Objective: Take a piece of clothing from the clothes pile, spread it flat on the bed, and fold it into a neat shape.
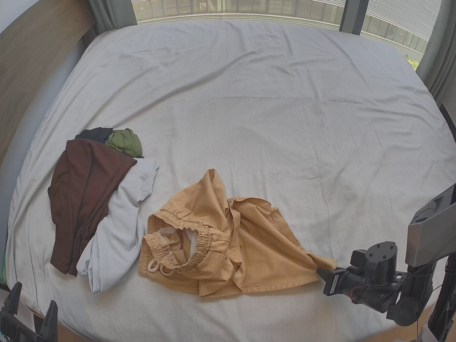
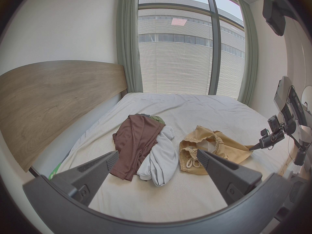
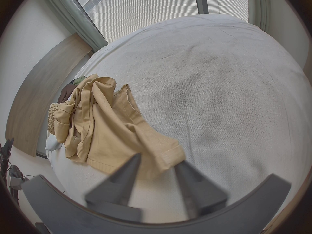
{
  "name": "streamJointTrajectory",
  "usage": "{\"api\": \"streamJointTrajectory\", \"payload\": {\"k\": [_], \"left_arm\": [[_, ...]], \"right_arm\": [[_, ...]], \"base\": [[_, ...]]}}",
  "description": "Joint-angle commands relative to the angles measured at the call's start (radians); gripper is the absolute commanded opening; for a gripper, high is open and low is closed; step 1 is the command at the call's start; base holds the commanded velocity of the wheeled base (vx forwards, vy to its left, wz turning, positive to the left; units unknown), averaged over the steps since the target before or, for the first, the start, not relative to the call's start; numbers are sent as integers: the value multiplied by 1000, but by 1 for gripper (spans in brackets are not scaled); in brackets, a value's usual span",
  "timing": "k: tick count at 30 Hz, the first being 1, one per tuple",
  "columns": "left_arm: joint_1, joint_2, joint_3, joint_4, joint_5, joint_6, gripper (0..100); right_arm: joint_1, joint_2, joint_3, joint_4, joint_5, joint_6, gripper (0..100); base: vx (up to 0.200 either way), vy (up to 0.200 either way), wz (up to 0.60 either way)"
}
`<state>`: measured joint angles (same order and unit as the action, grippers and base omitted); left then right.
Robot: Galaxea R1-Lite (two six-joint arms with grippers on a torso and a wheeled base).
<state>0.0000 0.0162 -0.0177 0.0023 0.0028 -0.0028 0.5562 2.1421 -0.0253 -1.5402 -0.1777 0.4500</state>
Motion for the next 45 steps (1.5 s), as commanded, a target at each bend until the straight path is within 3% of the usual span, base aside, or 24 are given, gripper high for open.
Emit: {"api": "streamJointTrajectory", "payload": {"k": [1, 12, 23, 29, 35, 41, 45], "left_arm": [[0, -16, 18, -1, 0, 0, 100], [0, -16, 18, -1, 0, 0, 100], [0, -16, 18, 1, -1, -2, 100], [-2, -16, 18, 1, -3, 4, 100], [-2, -16, 18, 1, -3, 7, 100], [-2, -16, 18, -1, -24, 40, 100], [-2, -16, 18, -2, -29, 46, 100]], "right_arm": [[1, -4, 1, -1, -2, 1, 100], [2, -222, 24, 0, -31, -25, 100], [166, -271, -127, 0, 3, -30, 100], [202, -291, -274, 0, 106, -83, 100], [188, -324, -380, 35, 219, -106, 100], [151, -347, -360, 46, 305, -100, 100], [133, -347, -335, 38, 316, -100, 100]], "base": [[0, 0, 0], [0, 0, 0], [0, 0, 0], [0, 0, 0], [0, 0, 0], [0, 0, 0], [0, 0, 0]]}}
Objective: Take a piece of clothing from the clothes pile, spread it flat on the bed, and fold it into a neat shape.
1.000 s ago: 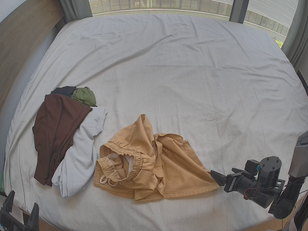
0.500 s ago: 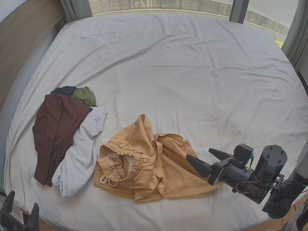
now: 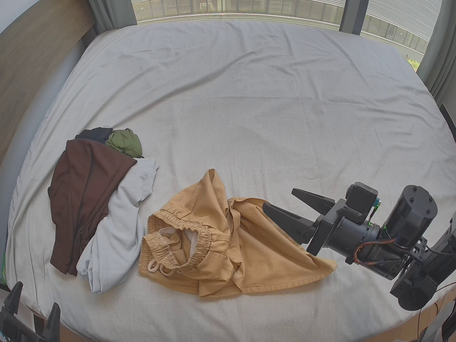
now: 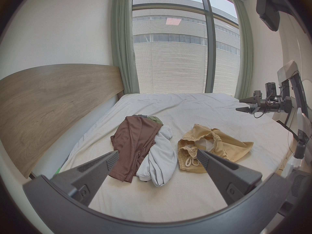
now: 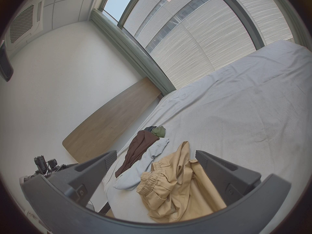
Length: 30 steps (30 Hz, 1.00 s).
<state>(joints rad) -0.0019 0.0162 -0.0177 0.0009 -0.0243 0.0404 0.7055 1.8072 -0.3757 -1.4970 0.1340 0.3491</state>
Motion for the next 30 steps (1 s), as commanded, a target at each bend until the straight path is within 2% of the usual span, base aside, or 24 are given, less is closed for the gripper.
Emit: {"api": "streamJointTrajectory", "payload": {"k": [1, 20, 22, 23, 24, 25, 26, 28, 30], "left_arm": [[2, -16, 18, -4, -2, 3, 100], [3, -16, 18, -35, -20, 7, 100], [5, 16, -96, -214, -19, -31, 100], [5, 117, -246, -337, -17, -50, 100], [0, 203, -338, -364, -17, -50, 100], [0, 203, -338, -364, -17, -50, 100], [-20, 306, -473, -312, -29, -48, 100], [-104, 387, -508, -228, -56, -53, 100], [-225, 475, -505, -193, -102, -71, 100]], "right_arm": [[-18, -14, 18, -6, 4, 1, 100], [-55, 50, 52, -9, 6, 1, 100], [-52, 64, 52, -9, 4, 2, 100], [-54, 69, 51, -11, 4, 1, 100], [-54, 72, 47, -12, 6, 1, 100], [-54, 72, 47, -12, 6, 1, 100], [-47, 86, 47, -25, 6, 2, 100], [-46, 119, 49, -43, 2, -2, 100], [-49, 136, 51, -45, 2, -2, 100]], "base": [[0, 0, 0], [0, 0, 0], [0, 0, 0], [0, 0, 0], [0, 0, 0], [0, 0, 0], [0, 0, 0], [0, 0, 0], [0, 0, 0]]}}
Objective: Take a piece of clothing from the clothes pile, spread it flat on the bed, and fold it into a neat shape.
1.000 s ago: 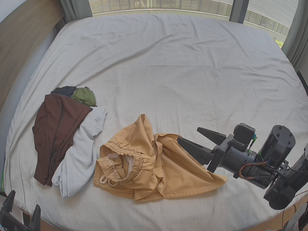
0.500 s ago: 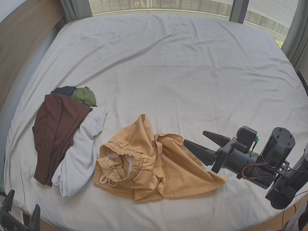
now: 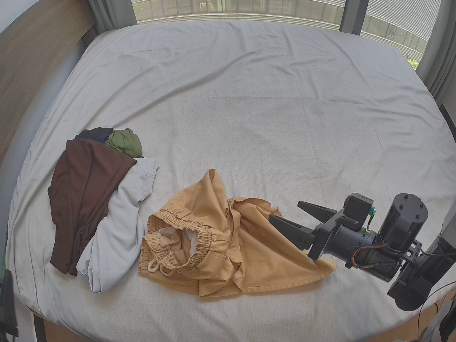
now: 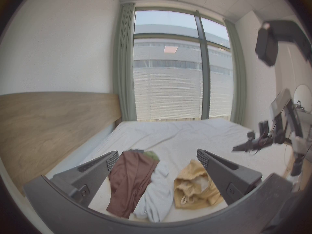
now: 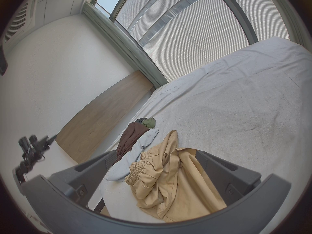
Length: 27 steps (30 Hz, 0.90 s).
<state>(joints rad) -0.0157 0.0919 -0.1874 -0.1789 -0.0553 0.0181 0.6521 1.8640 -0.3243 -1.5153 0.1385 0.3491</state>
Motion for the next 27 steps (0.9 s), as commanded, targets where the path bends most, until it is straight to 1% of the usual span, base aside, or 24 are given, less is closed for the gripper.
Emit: {"api": "streamJointTrajectory", "payload": {"k": [1, 2, 4, 5, 6, 8, 9, 10, 12, 14, 17, 18, 19, 20, 22, 27], "left_arm": [[-265, 443, -334, -11, -84, -86, 100], [-308, 491, -342, -16, -90, -155, 100], [-359, 583, -369, -24, -101, -294, 100], [-375, 644, -395, -31, -109, -339, 100], [-380, 675, -406, -36, -120, -349, 100], [-382, 775, -428, -62, -192, -356, 100], [-375, 828, -431, -86, -247, -356, 100], [-366, 881, -437, -122, -302, -354, 100], [-346, 950, -435, -171, -351, -349, 100], [-323, 1005, -435, -200, -373, -348, 100], [-311, 1034, -435, -209, -376, -346, 100], [-286, 1068, -425, -214, -391, -348, 100], [-282, 1075, -414, -214, -405, -351, 100], [-279, 1094, -406, -215, -432, -349, 100], [-280, 1129, -402, -221, -452, -340, 100], [-288, 1207, -382, -271, -455, -333, 100]], "right_arm": [[3, 80, 2, -25, 0, -2, 100], [3, 78, 8, -26, 1, -2, 100], [7, 73, 14, -26, 4, -2, 100], [11, 73, 17, -25, 13, -1, 100], [11, 73, 21, -25, 24, -1, 100], [24, 72, 57, -26, 72, -6, 100], [35, 70, 70, -28, 95, -12, 100], [44, 69, 77, -26, 104, -18, 100], [47, 66, 88, -26, 104, -21, 100], [47, 66, 106, -26, 104, -25, 100], [46, 66, 109, -26, 102, -25, 100], [37, 67, 102, -26, 101, -25, 100], [34, 66, 100, -26, 99, -25, 100], [32, 69, 94, -26, 99, -25, 100], [30, 73, 97, -26, 96, -25, 100], [12, 95, 93, -28, 98, -25, 100]], "base": [[0, 0, 0], [0, 0, 0], [0, 0, 0], [0, 0, 0], [0, 0, 0], [0, 0, 0], [0, 0, 0], [0, 0, 0], [0, 0, 0], [0, 0, 0], [0, 0, 0], [0, 0, 0], [0, 0, 0], [0, 0, 0], [0, 0, 0], [0, 0, 0]]}}
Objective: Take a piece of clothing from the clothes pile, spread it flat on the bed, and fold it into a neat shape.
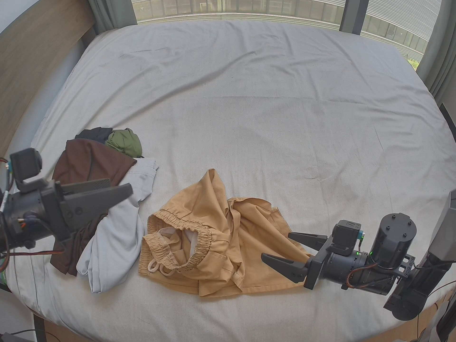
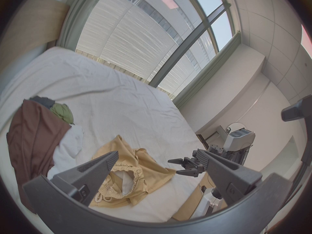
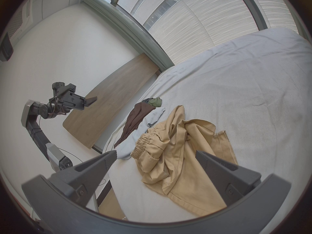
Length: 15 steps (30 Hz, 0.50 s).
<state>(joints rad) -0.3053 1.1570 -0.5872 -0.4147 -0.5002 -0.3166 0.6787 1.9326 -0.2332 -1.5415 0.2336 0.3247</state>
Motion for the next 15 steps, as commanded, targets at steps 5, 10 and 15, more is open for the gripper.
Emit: {"api": "streamJointTrajectory", "payload": {"k": [5, 10, 15], "left_arm": [[-1, 202, 47, -105, -14, 1, 100], [-3, 254, 75, -164, -14, 1, 100], [-12, 273, 92, -188, -15, -2, 100]], "right_arm": [[-30, 31, 0, -2, 3, -1, 100], [-34, 31, -2, -2, 3, -1, 100], [-41, 32, -6, 0, 3, -1, 100]], "base": [[0, 0, 0], [0, 0, 0], [0, 0, 0]]}}
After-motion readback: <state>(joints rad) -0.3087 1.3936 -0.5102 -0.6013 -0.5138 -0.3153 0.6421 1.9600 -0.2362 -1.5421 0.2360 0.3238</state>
